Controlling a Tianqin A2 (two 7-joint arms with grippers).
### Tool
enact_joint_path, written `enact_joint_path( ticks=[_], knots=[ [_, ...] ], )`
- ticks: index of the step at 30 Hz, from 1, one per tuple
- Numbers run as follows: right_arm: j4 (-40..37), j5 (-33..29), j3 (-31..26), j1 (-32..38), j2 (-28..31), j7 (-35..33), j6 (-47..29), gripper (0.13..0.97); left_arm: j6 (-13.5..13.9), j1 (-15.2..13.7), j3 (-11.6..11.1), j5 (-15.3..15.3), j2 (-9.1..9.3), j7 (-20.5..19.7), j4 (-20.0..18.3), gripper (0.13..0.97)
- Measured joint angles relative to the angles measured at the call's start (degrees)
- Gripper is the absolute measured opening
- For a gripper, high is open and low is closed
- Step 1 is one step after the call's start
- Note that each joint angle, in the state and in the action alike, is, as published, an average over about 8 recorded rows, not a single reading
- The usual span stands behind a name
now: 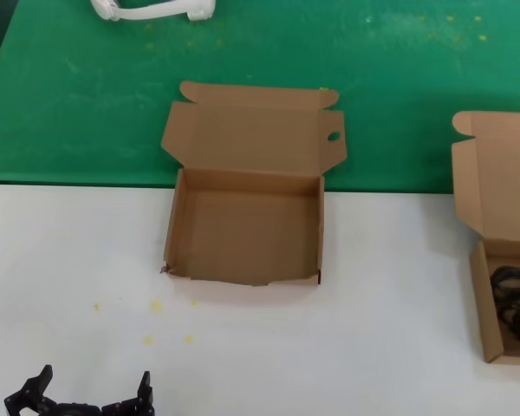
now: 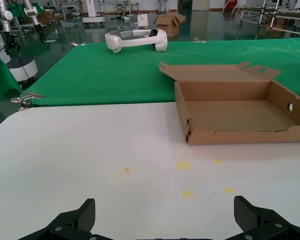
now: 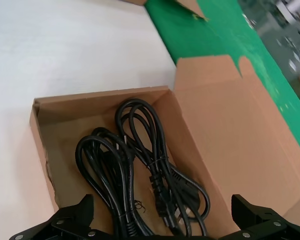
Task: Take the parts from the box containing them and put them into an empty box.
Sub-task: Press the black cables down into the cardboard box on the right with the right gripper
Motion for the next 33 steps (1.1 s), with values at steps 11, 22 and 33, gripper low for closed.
enact_joint_path(
  ticks=[11, 22, 33],
  knots=[
    [-3.81, -2.31, -1.33, 5.35, -0.3, -7.85, -5.18, 0.966, 0.0, 0.0, 0.0, 0.01, 0.0, -0.01, 0.0, 0.966],
    [-5.1, -6.3, -3.95, 10.37, 1.99, -6.61, -10.29, 0.966, 0.0, 0.0, 0.0, 0.01, 0.0, -0.01, 0.0, 0.966],
    [-7.85, -10.91, -7.54, 16.25, 2.06, -1.13, -15.83, 0.966, 0.0, 0.0, 0.0, 0.01, 0.0, 0.0, 0.0, 0.966]
  ],
)
